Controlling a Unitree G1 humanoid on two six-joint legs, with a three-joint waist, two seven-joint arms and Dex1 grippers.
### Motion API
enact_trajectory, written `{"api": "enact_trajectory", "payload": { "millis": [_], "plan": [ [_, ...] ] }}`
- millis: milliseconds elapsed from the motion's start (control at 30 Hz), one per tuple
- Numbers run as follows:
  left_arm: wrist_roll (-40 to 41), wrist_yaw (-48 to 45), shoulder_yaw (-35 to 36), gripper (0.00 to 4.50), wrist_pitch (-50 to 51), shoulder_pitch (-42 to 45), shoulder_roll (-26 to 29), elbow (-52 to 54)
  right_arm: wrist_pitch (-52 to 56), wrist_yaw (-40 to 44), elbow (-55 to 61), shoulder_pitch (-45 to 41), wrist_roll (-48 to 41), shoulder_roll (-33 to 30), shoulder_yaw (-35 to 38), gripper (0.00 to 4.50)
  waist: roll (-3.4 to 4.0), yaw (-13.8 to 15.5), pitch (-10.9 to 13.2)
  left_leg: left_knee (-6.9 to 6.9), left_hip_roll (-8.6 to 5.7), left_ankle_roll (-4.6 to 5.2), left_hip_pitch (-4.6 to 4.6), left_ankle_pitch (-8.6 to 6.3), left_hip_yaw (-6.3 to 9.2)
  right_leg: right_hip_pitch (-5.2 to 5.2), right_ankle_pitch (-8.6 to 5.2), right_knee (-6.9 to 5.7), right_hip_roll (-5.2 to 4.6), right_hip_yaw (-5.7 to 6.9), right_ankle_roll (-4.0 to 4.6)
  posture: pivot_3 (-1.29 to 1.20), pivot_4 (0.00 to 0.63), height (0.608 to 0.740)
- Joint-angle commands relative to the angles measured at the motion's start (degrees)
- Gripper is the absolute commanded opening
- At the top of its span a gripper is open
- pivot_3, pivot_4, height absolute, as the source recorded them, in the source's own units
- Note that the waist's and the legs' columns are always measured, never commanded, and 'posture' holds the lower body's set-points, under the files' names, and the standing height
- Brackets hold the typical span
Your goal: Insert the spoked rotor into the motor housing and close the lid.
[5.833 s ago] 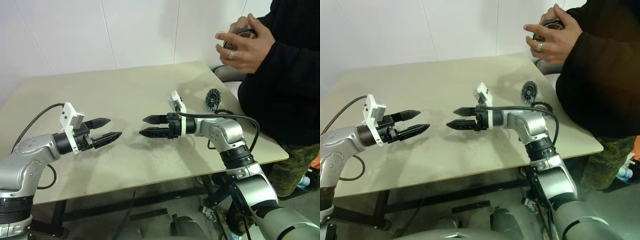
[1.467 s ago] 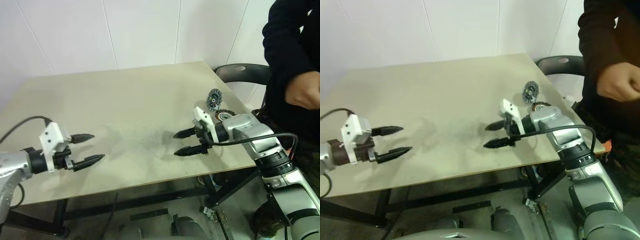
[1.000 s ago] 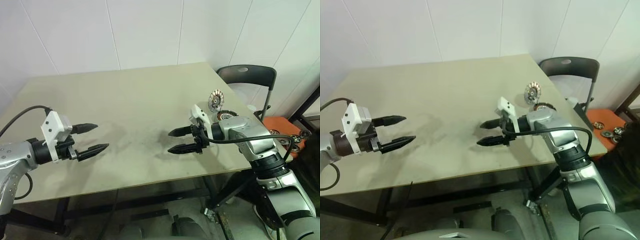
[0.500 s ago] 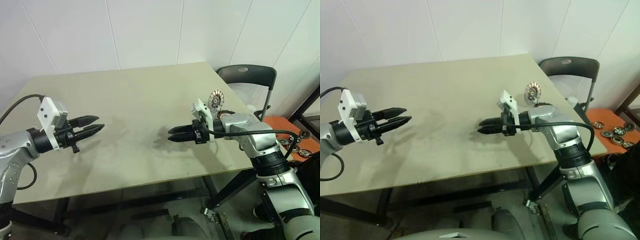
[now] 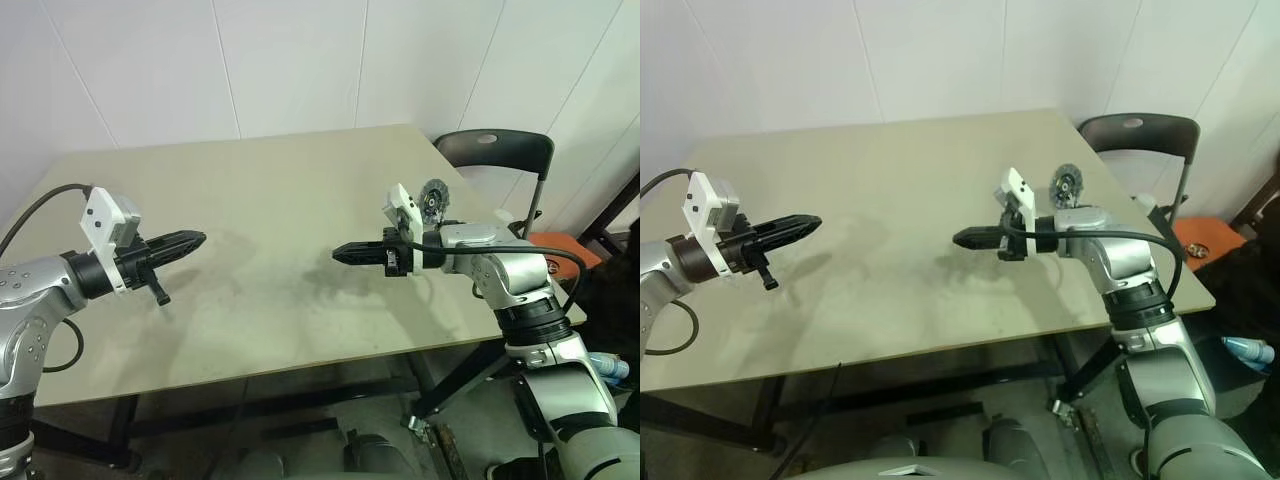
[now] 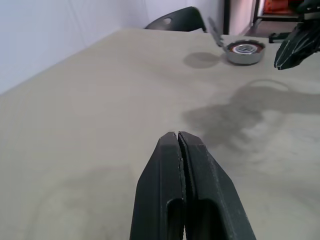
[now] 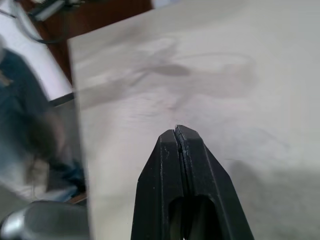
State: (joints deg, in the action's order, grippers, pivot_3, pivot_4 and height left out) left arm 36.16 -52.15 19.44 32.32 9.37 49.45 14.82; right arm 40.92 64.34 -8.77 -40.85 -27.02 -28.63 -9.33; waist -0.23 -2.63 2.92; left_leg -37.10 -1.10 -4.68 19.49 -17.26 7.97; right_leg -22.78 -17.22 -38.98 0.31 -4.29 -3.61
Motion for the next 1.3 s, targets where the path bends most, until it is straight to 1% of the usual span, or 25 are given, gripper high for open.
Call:
{"api": "enact_trajectory", "payload": {
  "millis": [33, 167, 200, 267, 400, 433, 533, 567, 600, 667, 733, 767, 833, 867, 967, 1000, 1033, 1100, 1200, 1233, 1267, 1300],
  "plan": [
    [3.7, -1.2, 2.4, 0.72, 1.7, 0.7, 0.2, 1.0, -3.2, -0.4, 0.5, -1.8, -1.0, 1.5, 3.2, 0.6, 0.01, 0.0, 0.0, 0.03, 0.01, 0.0, 0.01, 0.0, 0.0, -0.01, 0.0, 0.0, 0.0, -0.01, 0.0, 0.0, 0.0, 0.74],
    [4.4, 0.5, 3.6, 2.04, 2.3, 2.3, 0.4, 0.2, -3.2, -0.3, -0.6, -2.6, -1.2, 2.0, 3.5, 0.61, 0.0, 0.1, 0.0, 0.03, 0.01, 0.0, 0.02, 0.0, 0.01, 0.0, 0.0, 0.0, -0.02, 0.0, 0.0, 0.0, 0.0, 0.74],
    [4.8, -0.1, 3.6, 2.38, 2.6, 2.2, 0.8, 0.6, -2.7, 0.2, 0.1, -2.7, -1.4, 1.9, 3.2, 0.76, 0.0, 0.1, 0.0, 0.02, 0.01, 0.0, 0.01, 0.0, 0.02, 0.0, 0.0, 0.0, -0.03, 0.0, 0.0, 0.0, 0.0, 0.74],
    [4.6, -1.7, 3.3, 3.07, 2.7, 1.0, 1.7, 1.1, -2.1, 0.8, 0.7, -2.6, -1.8, 1.7, 3.0, 1.2, 0.0, 0.1, 0.0, 0.02, 0.0, 0.01, 0.0, 0.0, 0.02, 0.01, 0.0, 0.0, -0.03, 0.0, 0.0, 0.0, 0.0, 0.74],
    [5.4, -1.5, 4.0, 4.42, 3.3, 0.5, 1.6, 1.2, -1.0, 1.7, 0.6, -2.0, -2.2, 1.6, 2.5, 2.5, 0.01, 0.1, 0.0, 0.03, 0.0, 0.0, 0.0, 0.0, 0.01, 0.0, 0.0, 0.0, -0.02, 0.0, 0.0, 0.0, 0.0, 0.74],
    [5.9, -1.5, 4.1, 4.5, 3.6, 0.4, 1.6, 1.7, -0.5, 2.1, 1.3, -1.9, -2.4, 1.4, 2.3, 2.85, 0.01, 0.1, 0.0, 0.02, 0.0, 0.0, 0.0, 0.0, 0.01, 0.0, 0.0, 0.0, -0.02, 0.0, 0.0, 0.0, 0.0, 0.74],
    [5.2, -2.1, 3.6, 4.5, 3.4, -0.9, 2.1, 2.5, 1.5, 4.0, 3.1, -1.3, -2.9, 0.2, 1.1, 3.86, 0.01, 0.1, 0.0, 0.03, 0.01, 0.01, 0.01, 0.0, 0.02, 0.0, 0.0, 0.0, -0.02, 0.0, 0.0, 0.0, 0.0, 0.74],
    [4.3, -1.2, 3.5, 4.5, 3.2, -0.9, 1.9, 2.2, 1.4, 3.7, 3.3, -1.2, -2.3, 0.1, 0.8, 4.22, 0.02, 0.1, 0.0, 0.03, 0.01, 0.0, 0.01, 0.0, 0.01, 0.0, 0.0, 0.0, -0.02, 0.0, 0.0, 0.0, 0.0, 0.74],
    [4.0, -0.4, 3.1, 4.5, 3.5, -0.5, 1.8, 1.7, 1.9, 2.4, 2.5, -1.5, -1.9, 0.6, 1.2, 4.46, 0.01, 0.1, 0.0, 0.03, 0.01, 0.0, 0.01, 0.0, 0.01, 0.0, 0.0, 0.0, -0.03, 0.0, 0.0, 0.0, 0.0, 0.74],
    [3.9, -0.3, 2.8, 4.5, 3.4, -0.3, 1.7, 1.5, 1.9, 0.5, 1.4, -2.1, -1.1, 1.2, 1.6, 4.46, 0.01, 0.1, 0.0, 0.02, 0.01, 0.0, 0.0, 0.0, 0.02, 0.0, 0.0, 0.0, -0.02, 0.0, 0.0, 0.0, 0.0, 0.74],
    [2.6, -0.1, 2.2, 4.5, 2.0, -0.4, 1.5, 1.1, 1.2, 1.1, 1.6, -1.9, -1.0, 1.0, 1.4, 4.46, 0.02, 0.1, 0.0, 0.01, 0.01, 0.0, -0.01, 0.0, 0.02, 0.01, 0.0, -0.01, -0.02, 0.0, 0.0, 0.0, 0.0, 0.74],
    [1.8, -0.1, 2.1, 4.5, 0.5, -0.1, 1.0, 0.3, 1.6, 2.0, 2.6, -1.2, -2.0, 0.7, 1.6, 4.26, 0.02, 0.1, 0.0, 0.01, 0.0, 0.0, -0.01, 0.0, 0.01, 0.01, 0.0, 0.0, -0.01, 0.0, 0.0, 0.0, 0.0, 0.74],
    [2.0, 0.0, 2.5, 4.12, -0.7, 1.2, -0.1, -1.2, 2.9, 2.9, 4.4, -0.2, -4.0, 0.6, 2.3, 3.85, 0.02, 0.1, 0.0, 0.02, 0.0, 0.0, 0.0, 0.0, 0.01, 0.0, 0.0, 0.0, -0.01, 0.0, 0.0, 0.0, 0.0, 0.74],
    [4.0, -1.0, 3.3, 3.91, 0.3, 1.2, -0.2, -0.3, 2.8, 3.4, 5.1, 0.2, -4.0, 0.2, 2.2, 3.54, 0.01, 0.1, 0.0, 0.03, 0.0, 0.0, 0.0, 0.0, 0.01, 0.0, 0.0, 0.0, -0.02, 0.0, 0.0, 0.0, 0.0, 0.74],
    [4.6, -1.1, 3.1, 2.96, 0.7, 1.5, -0.1, 1.2, 3.2, 3.5, 5.5, 0.4, -4.4, -0.2, 2.5, 2.53, 0.0, 0.1, 0.0, 0.03, 0.01, 0.0, 0.03, 0.0, 0.02, -0.01, -0.01, 0.01, -0.05, 0.0, 0.0, 0.0, 0.0, 0.74],
    [4.5, -0.8, 3.0, 2.61, 0.9, 1.6, -0.1, 1.0, 3.2, 3.3, 5.3, 0.3, -4.8, 0.1, 2.9, 2.13, 0.0, 0.1, 0.0, 0.02, 0.01, 0.0, 0.03, 0.0, 0.01, -0.01, -0.01, 0.02, -0.06, 0.0, 0.0, 0.0, 0.0, 0.74],
    [4.8, -1.1, 3.1, 2.32, 1.1, 1.6, -0.1, 0.8, 3.4, 3.2, 5.3, 0.2, -5.1, 0.3, 3.2, 1.86, 0.0, 0.1, 0.0, 0.02, 0.01, 0.0, 0.02, 0.0, 0.01, 0.0, -0.01, 0.02, -0.06, -0.01, 0.0, 0.0, 0.0, 0.74],
    [4.9, -1.9, 3.0, 1.67, 1.0, 1.2, 0.3, 0.7, 3.6, 3.5, 5.5, 0.1, -6.0, 0.5, 3.6, 1.12, 0.01, 0.1, 0.0, 0.02, 0.0, 0.0, 0.0, 0.0, 0.01, 0.01, 0.0, 0.01, -0.03, -0.01, 0.0, 0.0, 0.0, 0.74],
    [5.6, -2.4, 3.2, 0.69, 1.3, 1.1, 0.4, 1.0, 3.8, 3.9, 6.1, 0.3, -6.8, 0.4, 3.6, 0.12, 0.01, 0.1, 0.0, 0.03, 0.01, 0.0, 0.0, 0.0, 0.02, 0.0, 0.0, 0.01, 0.0, 0.01, 0.0, 0.0, 0.0, 0.74],
    [5.8, -2.6, 3.3, 0.33, 1.4, 1.0, 0.4, 1.1, 3.9, 3.9, 6.1, 0.3, -7.1, 0.3, 3.6, 0.0, 0.01, 0.1, 0.0, 0.03, 0.01, 0.0, 0.0, 0.0, 0.02, 0.0, 0.0, 0.01, 0.0, 0.0, 0.0, 0.0, 0.0, 0.74],
    [5.8, -2.7, 3.3, 0.03, 1.4, 0.8, 0.4, 1.3, 3.9, 4.0, 6.1, 0.4, -7.2, 0.1, 3.6, 0.0, 0.01, 0.1, 0.0, 0.03, 0.01, 0.0, 0.0, 0.0, 0.02, 0.0, 0.0, 0.01, -0.01, 0.0, 0.0, 0.0, 0.0, 0.74],
    [5.8, -2.7, 3.3, 0.03, 1.4, 0.7, 0.4, 1.5, 3.5, 4.0, 6.0, 0.5, -6.8, -0.1, 3.3, 0.0, 0.01, 0.1, 0.0, 0.03, 0.01, 0.0, 0.0, 0.0, 0.01, 0.0, -0.01, 0.01, -0.01, 0.0, 0.0, 0.0, 0.0, 0.74]
  ]
}}
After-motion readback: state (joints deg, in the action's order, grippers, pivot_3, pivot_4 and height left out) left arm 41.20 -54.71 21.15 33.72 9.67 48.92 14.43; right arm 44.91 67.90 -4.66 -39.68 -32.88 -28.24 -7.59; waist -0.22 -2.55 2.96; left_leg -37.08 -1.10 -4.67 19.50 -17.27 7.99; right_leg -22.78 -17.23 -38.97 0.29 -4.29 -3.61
